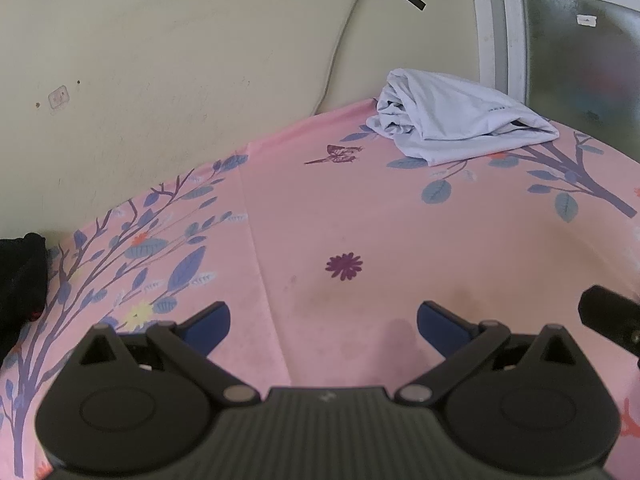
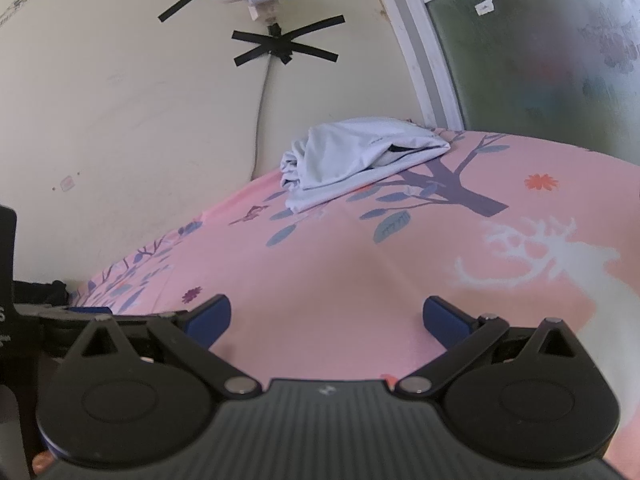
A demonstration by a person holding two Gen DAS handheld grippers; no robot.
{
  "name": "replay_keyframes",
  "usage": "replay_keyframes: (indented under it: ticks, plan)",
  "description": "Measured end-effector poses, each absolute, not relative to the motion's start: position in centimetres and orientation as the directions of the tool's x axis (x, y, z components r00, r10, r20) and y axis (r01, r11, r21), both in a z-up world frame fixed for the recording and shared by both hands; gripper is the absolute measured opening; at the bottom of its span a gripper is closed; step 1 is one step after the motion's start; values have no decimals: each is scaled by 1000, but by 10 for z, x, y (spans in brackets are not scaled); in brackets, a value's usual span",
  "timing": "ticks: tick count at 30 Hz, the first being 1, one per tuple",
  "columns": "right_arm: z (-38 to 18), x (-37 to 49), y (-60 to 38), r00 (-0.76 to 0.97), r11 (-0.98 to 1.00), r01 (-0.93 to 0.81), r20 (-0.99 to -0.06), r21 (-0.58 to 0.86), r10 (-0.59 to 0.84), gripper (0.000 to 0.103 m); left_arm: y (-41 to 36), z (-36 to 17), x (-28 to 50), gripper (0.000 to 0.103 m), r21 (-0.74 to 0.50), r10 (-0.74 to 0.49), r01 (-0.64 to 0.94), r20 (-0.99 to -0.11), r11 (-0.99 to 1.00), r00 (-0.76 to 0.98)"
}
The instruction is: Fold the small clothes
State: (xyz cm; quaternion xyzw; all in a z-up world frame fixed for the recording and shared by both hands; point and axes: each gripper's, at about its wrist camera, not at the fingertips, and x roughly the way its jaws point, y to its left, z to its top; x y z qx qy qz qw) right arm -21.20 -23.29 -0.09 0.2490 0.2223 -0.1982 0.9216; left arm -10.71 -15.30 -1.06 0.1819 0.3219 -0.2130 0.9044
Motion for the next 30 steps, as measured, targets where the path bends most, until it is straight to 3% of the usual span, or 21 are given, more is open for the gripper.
replay_keyframes:
  ticks: [30]
  plan:
    - [1, -215, -230, 834, 809, 465, -485, 359, -264, 97, -153, -5, -111, 103, 162, -300, 514, -651, 842, 697]
